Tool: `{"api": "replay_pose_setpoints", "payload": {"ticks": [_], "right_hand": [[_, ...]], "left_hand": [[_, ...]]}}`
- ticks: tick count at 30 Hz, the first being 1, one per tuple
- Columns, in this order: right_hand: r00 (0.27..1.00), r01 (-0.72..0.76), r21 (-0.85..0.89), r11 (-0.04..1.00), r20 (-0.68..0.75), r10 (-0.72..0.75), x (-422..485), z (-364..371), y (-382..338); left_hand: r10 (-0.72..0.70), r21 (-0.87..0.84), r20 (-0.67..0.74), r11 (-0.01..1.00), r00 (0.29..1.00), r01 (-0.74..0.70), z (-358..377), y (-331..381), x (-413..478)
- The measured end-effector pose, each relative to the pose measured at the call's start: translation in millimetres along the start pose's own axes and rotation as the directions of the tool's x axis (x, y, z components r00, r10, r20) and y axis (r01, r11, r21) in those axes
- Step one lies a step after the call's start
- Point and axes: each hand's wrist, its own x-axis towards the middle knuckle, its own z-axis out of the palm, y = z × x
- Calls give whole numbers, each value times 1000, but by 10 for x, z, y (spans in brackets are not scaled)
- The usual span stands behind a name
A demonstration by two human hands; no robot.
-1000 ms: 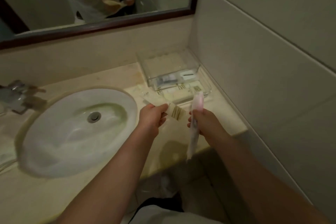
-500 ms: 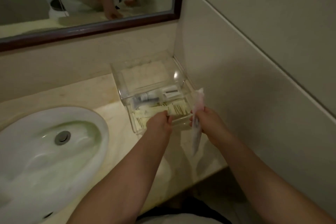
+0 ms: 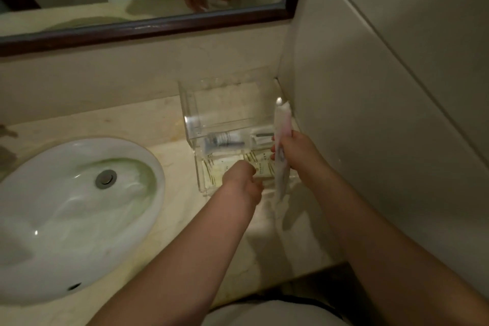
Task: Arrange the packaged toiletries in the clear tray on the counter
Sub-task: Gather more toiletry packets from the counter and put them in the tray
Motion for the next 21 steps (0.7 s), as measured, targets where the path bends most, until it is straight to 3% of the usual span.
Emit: {"api": "replay_pose_setpoints", "payload": {"ticks": [2,4,5,6,7,8,10,14,18,21], "right_hand": [[1000,25,-65,998,-3,-25,55,-5,-51],[996,93,-133,987,0,-94,99,29,-129],[990,139,-178,974,16,-138,122,60,-168],[981,193,-248,949,44,-188,137,95,-204],[967,255,-338,906,90,-239,164,129,-226],[947,321,-442,838,153,-283,192,162,-237],[899,438,-622,649,301,-318,238,243,-224],[807,587,-752,300,512,-295,297,428,-134],[790,601,-777,186,543,-285,330,530,-46],[766,623,-765,162,554,-326,382,597,31]], "left_hand": [[85,37,-22,996,996,-84,-77,43,-4],[378,233,30,898,925,-374,-111,107,55],[549,449,123,712,827,-540,-143,133,137],[664,682,246,399,706,-613,-195,159,213],[721,811,371,55,585,-582,-250,167,317],[725,846,463,-191,510,-497,-292,147,422],[668,823,565,-415,485,-387,-342,104,506],[599,786,613,-523,514,-329,-395,26,521],[588,764,645,-527,488,-373,-487,-25,496],[657,750,637,-407,404,-521,-585,-58,463]]}}
